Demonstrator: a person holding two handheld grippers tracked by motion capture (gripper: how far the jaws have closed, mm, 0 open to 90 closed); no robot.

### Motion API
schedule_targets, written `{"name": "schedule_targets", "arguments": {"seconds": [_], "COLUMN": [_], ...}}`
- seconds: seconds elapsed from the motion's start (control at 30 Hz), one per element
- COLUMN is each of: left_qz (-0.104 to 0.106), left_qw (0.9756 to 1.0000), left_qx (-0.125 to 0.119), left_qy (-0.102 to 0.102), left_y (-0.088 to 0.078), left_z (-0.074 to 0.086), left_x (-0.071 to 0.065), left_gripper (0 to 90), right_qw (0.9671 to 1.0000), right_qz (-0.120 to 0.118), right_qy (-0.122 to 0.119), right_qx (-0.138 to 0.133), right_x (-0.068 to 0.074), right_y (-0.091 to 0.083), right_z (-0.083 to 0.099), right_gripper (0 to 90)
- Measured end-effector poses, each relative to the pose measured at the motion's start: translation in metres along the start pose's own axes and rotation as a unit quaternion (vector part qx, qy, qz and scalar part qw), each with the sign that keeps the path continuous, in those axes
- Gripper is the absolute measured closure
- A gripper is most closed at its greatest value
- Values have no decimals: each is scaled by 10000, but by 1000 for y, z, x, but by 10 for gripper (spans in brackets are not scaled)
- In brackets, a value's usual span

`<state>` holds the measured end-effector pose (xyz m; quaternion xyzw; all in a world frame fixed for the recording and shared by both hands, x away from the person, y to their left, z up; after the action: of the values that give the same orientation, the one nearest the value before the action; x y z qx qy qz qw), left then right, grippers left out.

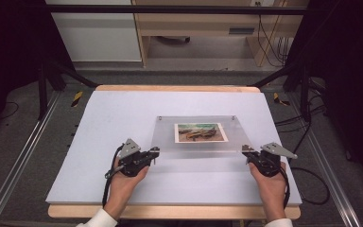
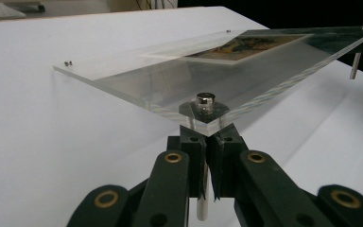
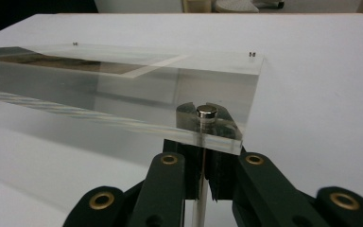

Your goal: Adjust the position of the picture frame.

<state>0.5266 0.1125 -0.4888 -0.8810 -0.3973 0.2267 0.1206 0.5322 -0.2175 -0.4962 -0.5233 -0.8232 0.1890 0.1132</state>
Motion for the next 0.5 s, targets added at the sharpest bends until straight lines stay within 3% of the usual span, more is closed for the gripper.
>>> {"name": "schedule_targets", "arguments": {"seconds": [0.1, 0.33, 0.5], "left_qz": [0, -33, -129], "left_qw": [10000, 9999, 9985], "left_qx": [-60, -151, -529], "left_qy": [-50, 9, 56], "left_y": [-6, -8, -19], "left_z": [-3, -6, -23], "left_x": [9, 8, 7], "left_gripper": [846, 844, 840], "right_qw": [10000, 10000, 9993], "right_qz": [-52, 21, 114], "right_qy": [-1, -15, -152], "right_qx": [-16, -76, -311], "right_x": [11, 13, 17], "right_y": [7, 7, 1], "right_z": [-7, -9, -22], "right_gripper": [848, 849, 840]}}
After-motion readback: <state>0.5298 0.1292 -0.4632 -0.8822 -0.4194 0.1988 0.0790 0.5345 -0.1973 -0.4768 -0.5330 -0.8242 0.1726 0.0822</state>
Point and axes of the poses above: each handheld gripper's, and its own axes: y roughly forward along the jaws, z roughly out of its underside, x roughly to its left, the point moved 10 cm from there along y, roughly forward along the jaws, and after that the axes turned 10 degrees about -y, right-handed, at the moved point
